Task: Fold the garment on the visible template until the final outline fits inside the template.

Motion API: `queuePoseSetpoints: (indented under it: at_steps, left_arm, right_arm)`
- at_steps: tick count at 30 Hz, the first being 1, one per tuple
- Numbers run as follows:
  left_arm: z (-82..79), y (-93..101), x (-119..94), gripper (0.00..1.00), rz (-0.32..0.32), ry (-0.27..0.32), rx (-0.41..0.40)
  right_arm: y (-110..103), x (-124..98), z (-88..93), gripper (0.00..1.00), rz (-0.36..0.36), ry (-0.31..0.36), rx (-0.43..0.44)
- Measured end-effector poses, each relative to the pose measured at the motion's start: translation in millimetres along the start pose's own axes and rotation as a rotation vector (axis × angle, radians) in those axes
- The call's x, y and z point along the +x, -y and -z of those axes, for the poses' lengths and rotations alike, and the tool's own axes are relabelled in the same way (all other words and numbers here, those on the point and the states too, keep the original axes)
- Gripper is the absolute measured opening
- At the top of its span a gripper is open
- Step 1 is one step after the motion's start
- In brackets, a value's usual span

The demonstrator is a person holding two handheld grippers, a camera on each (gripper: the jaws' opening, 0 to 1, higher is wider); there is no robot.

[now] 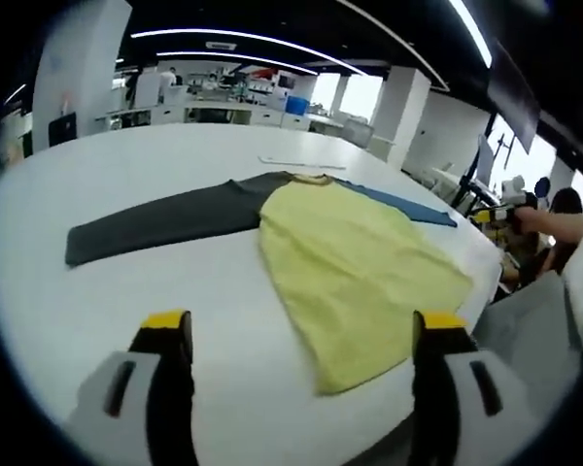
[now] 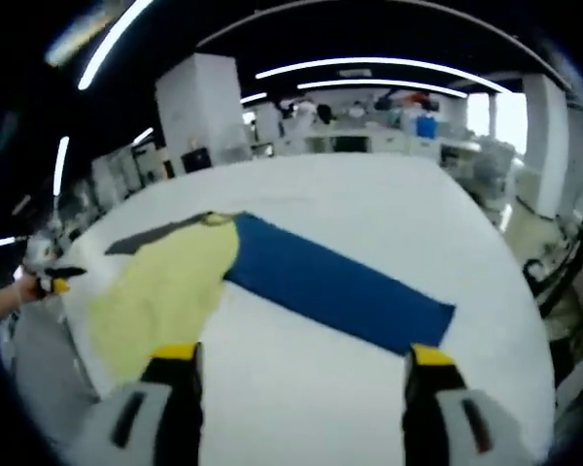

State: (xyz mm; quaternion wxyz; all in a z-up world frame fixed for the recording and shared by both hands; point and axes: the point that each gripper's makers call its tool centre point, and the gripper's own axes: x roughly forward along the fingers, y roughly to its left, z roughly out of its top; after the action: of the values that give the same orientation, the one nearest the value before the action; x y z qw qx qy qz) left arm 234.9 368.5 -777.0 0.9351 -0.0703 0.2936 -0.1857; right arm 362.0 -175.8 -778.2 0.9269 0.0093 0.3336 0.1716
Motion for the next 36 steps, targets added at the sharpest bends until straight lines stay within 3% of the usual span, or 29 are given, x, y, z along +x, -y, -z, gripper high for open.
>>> queuePoseSetpoints:
  at_steps: [2,5,8,10,12,14,17,20,23,29,31,34,36]
  left_arm:
    - [-1.1,-1.5,-2,0.89,-0.004,0.008,-0.010]
    - [-0.5,-11.5,-4,0.88,-0.017,0.014,-0.013]
    - [4.4,-22.9,-6,0.87,-0.029,0.002,-0.021]
    - [6.0,-26.7,-7,0.87,-0.033,-0.002,-0.021]
    - [7.0,-30.7,-8,0.86,-0.040,0.001,-0.030]
    - [9.5,-34.2,-8,0.86,-0.046,-0.004,-0.038]
    - [11.4,-33.3,-9,0.85,-0.053,-0.012,-0.051]
    - [8.6,-28.1,-13,0.84,-0.058,-0.006,-0.052]
    - [8.1,-26.5,-15,0.83,-0.064,-0.006,-0.051]
    - [10.1,-27.4,-17,0.81,-0.074,0.000,-0.075]
    - [9.9,-25.5,-17,0.81,-0.078,0.001,-0.077]
    - [9.7,-27.2,-18,0.81,-0.075,0.006,-0.078]
    - [9.5,-24.0,-17,0.80,-0.073,0.007,-0.077]
  right_arm:
    - [18,3,1.1,0.83,0.048,0.002,0.021]
    - [45,7,7.2,0.69,0.084,-0.024,0.045]
    - [53,10,9.0,0.67,0.097,-0.037,0.076]
    - [66,14,11.0,0.59,0.113,-0.058,0.059]
    - [66,17,10.9,0.56,0.110,-0.060,0.073]
    - [76,23,12.7,0.52,0.124,-0.068,0.107]
    - [83,29,14.8,0.40,0.164,-0.063,0.245]
    - [98,34,19.5,0.27,0.225,-0.084,0.284]
    - [97,35,23.0,0.23,0.263,-0.114,0.247]
    - [98,43,25.9,0.16,0.272,-0.139,0.281]
    - [95,40,33.0,0.14,0.290,-0.177,0.281]
    - [102,43,30.5,0.11,0.299,-0.167,0.277]
    - [102,40,33.8,0.02,0.312,-0.189,0.273]
